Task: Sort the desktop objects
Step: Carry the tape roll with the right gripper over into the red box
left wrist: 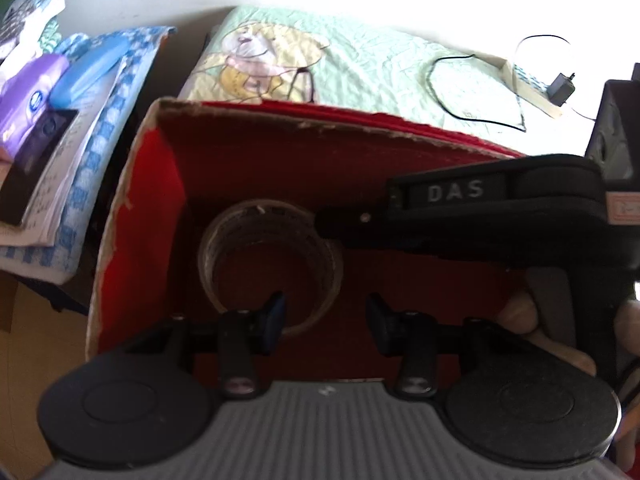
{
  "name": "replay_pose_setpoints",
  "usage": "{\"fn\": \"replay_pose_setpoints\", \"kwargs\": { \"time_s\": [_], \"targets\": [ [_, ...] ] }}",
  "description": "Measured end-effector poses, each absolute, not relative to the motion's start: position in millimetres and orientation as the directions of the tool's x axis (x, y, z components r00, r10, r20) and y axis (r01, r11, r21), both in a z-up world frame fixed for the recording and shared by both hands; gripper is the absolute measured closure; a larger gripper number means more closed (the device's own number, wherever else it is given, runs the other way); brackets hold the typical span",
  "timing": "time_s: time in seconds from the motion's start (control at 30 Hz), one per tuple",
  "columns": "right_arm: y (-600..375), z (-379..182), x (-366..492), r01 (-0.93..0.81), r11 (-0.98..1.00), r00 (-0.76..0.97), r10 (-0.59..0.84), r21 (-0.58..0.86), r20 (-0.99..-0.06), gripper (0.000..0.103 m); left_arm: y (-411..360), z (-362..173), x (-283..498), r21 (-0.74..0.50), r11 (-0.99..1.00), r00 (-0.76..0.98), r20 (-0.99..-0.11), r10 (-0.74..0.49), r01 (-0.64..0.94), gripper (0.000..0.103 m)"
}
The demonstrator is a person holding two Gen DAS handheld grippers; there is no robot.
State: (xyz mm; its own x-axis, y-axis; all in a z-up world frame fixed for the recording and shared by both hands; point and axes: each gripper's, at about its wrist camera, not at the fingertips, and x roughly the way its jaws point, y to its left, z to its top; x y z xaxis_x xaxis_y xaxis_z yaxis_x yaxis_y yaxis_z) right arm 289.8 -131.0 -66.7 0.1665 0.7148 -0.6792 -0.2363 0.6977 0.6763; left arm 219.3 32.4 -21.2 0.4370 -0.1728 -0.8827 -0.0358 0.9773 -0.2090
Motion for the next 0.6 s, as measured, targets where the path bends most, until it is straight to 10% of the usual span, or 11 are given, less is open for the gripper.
{"fn": "replay_pose_setpoints", "kwargs": {
  "time_s": [0.4,0.6],
  "targets": [
    [-126,-64,287,-0.278,0.67,0.141,0.738,0.689,-0.66,0.08,39,-13,202,-0.214,0.974,0.533,-0.834,-0.142,-0.074,0.056],
    [-127,-64,288,-0.27,0.676,0.162,0.734,0.686,-0.66,0.08,37,2,185,-0.318,0.945,0.53,-0.788,-0.312,0.083,0.056]
  ]
}}
